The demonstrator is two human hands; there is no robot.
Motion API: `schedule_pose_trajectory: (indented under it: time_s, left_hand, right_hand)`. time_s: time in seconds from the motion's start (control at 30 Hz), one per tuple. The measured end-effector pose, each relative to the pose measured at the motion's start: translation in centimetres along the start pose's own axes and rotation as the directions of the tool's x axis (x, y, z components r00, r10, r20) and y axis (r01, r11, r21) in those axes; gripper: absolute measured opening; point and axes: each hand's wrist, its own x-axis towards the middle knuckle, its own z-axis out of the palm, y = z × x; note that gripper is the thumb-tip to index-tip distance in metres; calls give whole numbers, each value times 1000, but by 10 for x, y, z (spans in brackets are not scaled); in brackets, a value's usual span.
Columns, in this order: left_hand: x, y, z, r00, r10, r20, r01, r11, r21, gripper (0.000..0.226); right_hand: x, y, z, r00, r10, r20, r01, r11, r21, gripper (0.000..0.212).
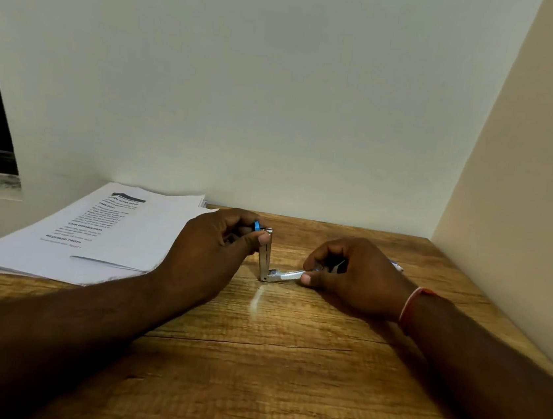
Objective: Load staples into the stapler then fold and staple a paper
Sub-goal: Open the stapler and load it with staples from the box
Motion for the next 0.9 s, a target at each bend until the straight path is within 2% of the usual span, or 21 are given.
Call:
schedule_pose_trajectory:
  time_s: [0.1, 0.17, 0.27, 0.4, 0.7, 0.9]
  left_hand:
    - [0, 0, 0, 1000, 15, 8, -15, 1000, 20, 19]
    - [-1, 0, 0, 999, 36, 29, -36, 999, 8, 22]
    - [-4, 2, 0, 992, 98, 79, -96, 995, -30, 31]
    - [-7, 5, -1, 975, 197, 106, -189, 979, -80, 36]
    - [-8, 8, 0, 970, 228, 83, -220, 971, -94, 36]
    - [-8, 8, 0, 970, 216, 109, -205, 973, -104, 26]
  right_hand:
    - [-3, -9, 5, 997, -32, -69, 33, 999, 17, 21]
    - [-4, -18, 10, 986, -95, -135, 106, 991, 78, 26]
    - [-9, -29, 17, 966, -160, -202, 206, 951, 230, 24]
    - [-12, -35, 22, 956, -171, -240, 239, 926, 292, 18]
    - [-12, -39, 25, 955, -211, -209, 258, 939, 226, 11]
    - [-11, -40, 29, 946, -227, -231, 270, 947, 176, 8]
